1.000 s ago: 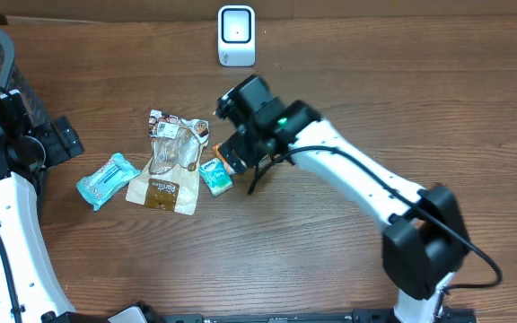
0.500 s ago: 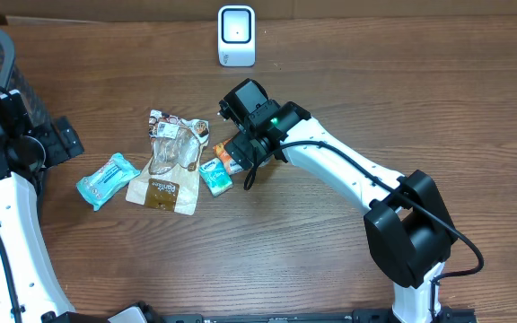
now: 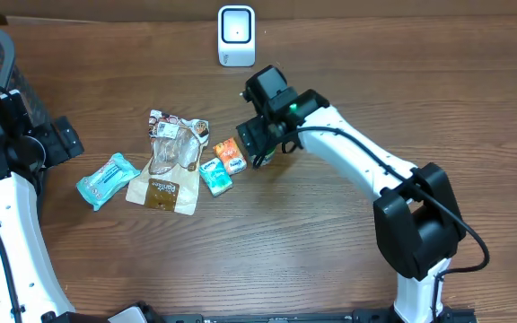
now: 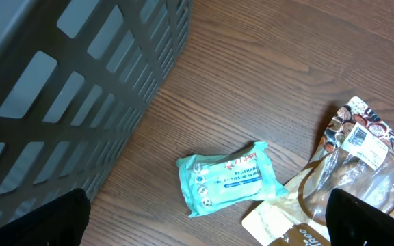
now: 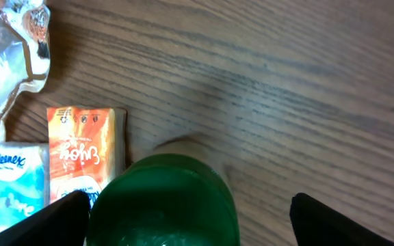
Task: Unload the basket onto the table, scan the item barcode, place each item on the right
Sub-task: 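Lift the jar with the right gripper and rotate it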
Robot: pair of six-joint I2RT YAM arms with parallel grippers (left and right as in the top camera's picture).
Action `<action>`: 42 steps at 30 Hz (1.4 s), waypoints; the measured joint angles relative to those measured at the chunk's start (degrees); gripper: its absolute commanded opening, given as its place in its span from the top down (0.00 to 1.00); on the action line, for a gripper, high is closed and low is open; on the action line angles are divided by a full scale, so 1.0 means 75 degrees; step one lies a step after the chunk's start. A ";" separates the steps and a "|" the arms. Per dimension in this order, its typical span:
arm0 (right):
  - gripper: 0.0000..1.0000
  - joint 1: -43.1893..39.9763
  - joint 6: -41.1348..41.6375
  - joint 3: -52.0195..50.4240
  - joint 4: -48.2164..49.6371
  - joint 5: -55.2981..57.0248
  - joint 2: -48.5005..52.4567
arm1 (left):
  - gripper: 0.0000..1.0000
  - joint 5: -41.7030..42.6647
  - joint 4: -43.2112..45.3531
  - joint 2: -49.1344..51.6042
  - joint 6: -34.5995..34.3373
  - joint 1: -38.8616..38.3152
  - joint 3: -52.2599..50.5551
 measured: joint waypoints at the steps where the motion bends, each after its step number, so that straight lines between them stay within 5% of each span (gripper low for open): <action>1: 0.10 -0.0038 0.0052 0.0000 0.0003 -0.0114 0.0003 | 0.01 0.0000 0.0000 0.0000 0.0000 0.0000 0.0000; 18: 0.14 0.0187 0.0093 0.0000 0.0029 0.0044 0.0548 | 0.00 0.0000 0.0000 0.0000 0.0000 0.0000 0.0000; 23: 0.28 0.0189 0.0096 0.0000 0.0044 0.0221 0.0586 | 0.00 0.0000 0.0000 0.0000 0.0000 0.0000 0.0000; 42: 0.43 0.0050 0.0574 0.0052 -0.0303 -0.0495 -0.0259 | 0.00 0.0000 0.0000 0.0000 0.0000 0.0000 0.0000</action>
